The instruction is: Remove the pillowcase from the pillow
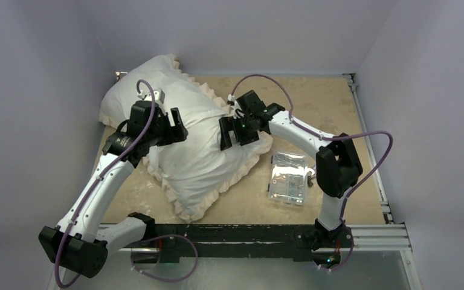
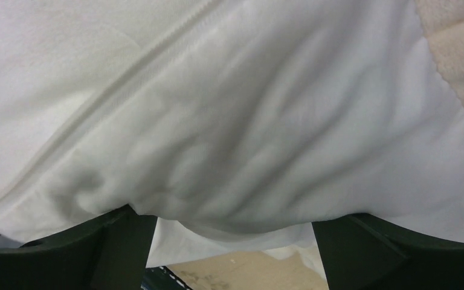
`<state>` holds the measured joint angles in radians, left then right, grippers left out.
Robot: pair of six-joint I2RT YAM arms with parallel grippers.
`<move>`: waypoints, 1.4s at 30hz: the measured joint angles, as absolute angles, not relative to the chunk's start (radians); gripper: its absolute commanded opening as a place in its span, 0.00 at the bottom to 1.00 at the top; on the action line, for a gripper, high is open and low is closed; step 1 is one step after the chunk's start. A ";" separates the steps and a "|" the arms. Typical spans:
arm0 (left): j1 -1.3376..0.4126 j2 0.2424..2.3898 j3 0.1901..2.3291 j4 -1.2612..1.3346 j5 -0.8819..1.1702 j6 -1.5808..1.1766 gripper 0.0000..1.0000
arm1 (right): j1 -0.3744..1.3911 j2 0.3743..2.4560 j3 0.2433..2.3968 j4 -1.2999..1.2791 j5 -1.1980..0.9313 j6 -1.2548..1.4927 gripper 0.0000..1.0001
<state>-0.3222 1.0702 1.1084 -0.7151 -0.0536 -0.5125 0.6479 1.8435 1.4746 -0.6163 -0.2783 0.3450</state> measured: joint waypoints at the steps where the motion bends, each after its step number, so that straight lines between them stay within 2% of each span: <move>1: -0.322 1.070 1.108 -0.720 -0.055 -0.513 0.75 | 0.648 1.848 1.492 -0.617 -0.274 0.345 0.97; 13: -0.322 1.070 1.090 -0.721 -0.051 -0.513 0.75 | 0.671 1.742 1.665 -0.703 -0.047 0.403 0.99; 19: -0.322 1.070 1.081 -0.720 -0.043 -0.513 0.75 | 0.744 1.813 1.868 -0.765 0.115 0.455 0.99; 23: -0.322 1.071 1.081 -0.720 -0.036 -0.513 0.75 | 0.776 1.877 1.916 -0.772 0.186 0.487 0.99; 33: -0.322 1.071 1.062 -0.711 -0.002 -0.513 0.75 | 0.780 1.967 1.877 -0.769 0.236 0.521 0.96; 39: -0.324 1.070 1.043 -0.688 0.036 -0.516 0.74 | 0.780 1.881 1.708 -0.742 0.296 0.553 0.85; 42: -0.333 1.070 1.017 -0.666 0.056 -0.524 0.73 | 0.777 1.805 1.592 -0.729 0.324 0.578 0.85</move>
<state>-0.3328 1.0702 1.0168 -0.6662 0.0563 -0.5236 0.7769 1.8053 1.5925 -0.7292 0.3237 0.5777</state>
